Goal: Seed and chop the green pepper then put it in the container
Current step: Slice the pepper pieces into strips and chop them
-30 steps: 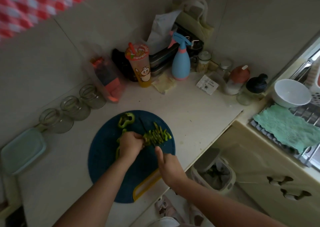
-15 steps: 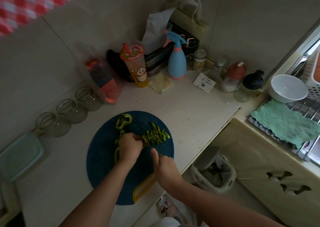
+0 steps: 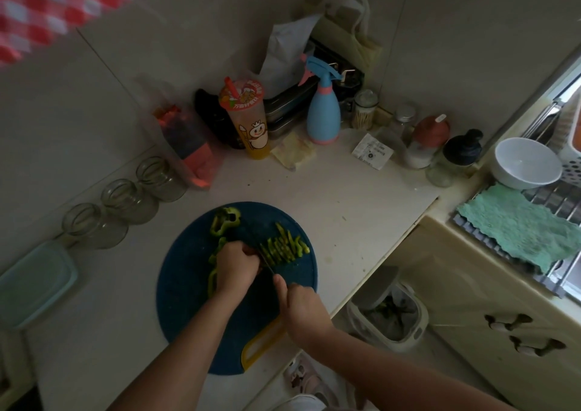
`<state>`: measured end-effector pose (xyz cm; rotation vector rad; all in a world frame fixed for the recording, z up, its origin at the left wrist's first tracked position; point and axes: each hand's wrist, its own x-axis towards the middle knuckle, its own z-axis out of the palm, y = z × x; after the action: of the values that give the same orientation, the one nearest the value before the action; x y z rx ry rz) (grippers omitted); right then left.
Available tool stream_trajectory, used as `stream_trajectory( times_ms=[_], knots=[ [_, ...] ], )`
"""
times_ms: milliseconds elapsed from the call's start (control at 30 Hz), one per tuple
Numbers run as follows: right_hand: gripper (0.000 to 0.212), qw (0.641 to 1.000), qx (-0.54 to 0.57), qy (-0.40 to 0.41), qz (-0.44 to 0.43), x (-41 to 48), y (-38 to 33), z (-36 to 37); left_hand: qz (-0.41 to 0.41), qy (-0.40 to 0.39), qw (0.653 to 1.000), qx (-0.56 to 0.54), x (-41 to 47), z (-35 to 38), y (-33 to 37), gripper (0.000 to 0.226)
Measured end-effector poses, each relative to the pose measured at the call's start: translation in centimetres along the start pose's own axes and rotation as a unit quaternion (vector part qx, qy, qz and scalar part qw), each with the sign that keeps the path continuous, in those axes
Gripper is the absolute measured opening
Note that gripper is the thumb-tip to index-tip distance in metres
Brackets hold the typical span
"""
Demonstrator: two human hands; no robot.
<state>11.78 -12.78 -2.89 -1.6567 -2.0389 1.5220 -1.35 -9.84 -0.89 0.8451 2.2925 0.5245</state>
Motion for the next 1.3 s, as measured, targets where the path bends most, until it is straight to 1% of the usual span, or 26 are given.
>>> stream_trajectory(
  times_ms=[167, 300, 467, 567, 700, 767, 900, 1000, 1067, 1133, 1200, 1300],
  knots=[
    [0.052, 0.999, 0.047, -0.012, 0.011, 0.3, -0.2, 0.0, 0.012, -0.022, 1.0, -0.002, 0.7, -0.2, -0.1, 0.017],
    [0.054, 0.996, 0.088, -0.023, 0.015, 0.5, -0.3, 0.1, 0.002, -0.04, 0.999, -0.019, 1.2, -0.4, -0.1, 0.02],
    [0.053, 0.996, 0.086, -0.022, 0.026, 0.8, -0.6, 0.1, 0.01, -0.041, 0.999, -0.001, 1.7, -0.4, -0.1, 0.019],
    [0.042, 0.997, 0.062, -0.031, 0.02, 1.3, -0.9, 0.0, 0.015, -0.04, 0.999, 0.004, 1.7, -0.4, -0.1, 0.018],
    [0.053, 0.996, 0.056, -0.009, 0.069, 1.9, -1.4, 0.9, 0.023, -0.042, 0.999, 0.003, 1.3, -0.4, -0.1, 0.02],
    [0.054, 0.995, 0.058, -0.001, 0.082, 2.3, -2.0, 1.4, 0.031, -0.043, 0.999, 0.009, 1.1, -0.4, -0.1, 0.017],
    [0.059, 0.992, 0.08, 0.011, 0.097, 3.1, -2.7, 1.6, 0.057, -0.044, 0.997, 0.024, 0.3, -0.5, -0.5, 0.007],
    [0.059, 0.991, 0.094, 0.019, 0.094, 3.2, -2.5, 1.4, 0.075, -0.054, 0.995, 0.038, 0.0, -0.3, -1.4, 0.006],
    [0.057, 0.99, 0.106, 0.02, 0.09, 3.0, -2.3, 1.0, 0.073, -0.039, 0.996, 0.015, -0.1, -0.1, -1.6, 0.01],
    [0.057, 0.99, 0.116, 0.014, 0.084, 2.6, -2.0, 0.7, 0.046, -0.017, 0.998, -0.041, 0.2, -0.1, -1.4, 0.014],
    [0.057, 0.99, 0.118, 0.01, 0.08, 2.1, -1.5, 0.6, 0.015, -0.012, 0.995, -0.093, 0.5, -0.1, -1.1, 0.013],
    [0.058, 0.992, 0.108, 0.005, 0.069, 1.6, -1.2, 0.2, -0.006, -0.013, 0.994, -0.11, 1.1, -0.1, -1.1, 0.008]
  ],
)
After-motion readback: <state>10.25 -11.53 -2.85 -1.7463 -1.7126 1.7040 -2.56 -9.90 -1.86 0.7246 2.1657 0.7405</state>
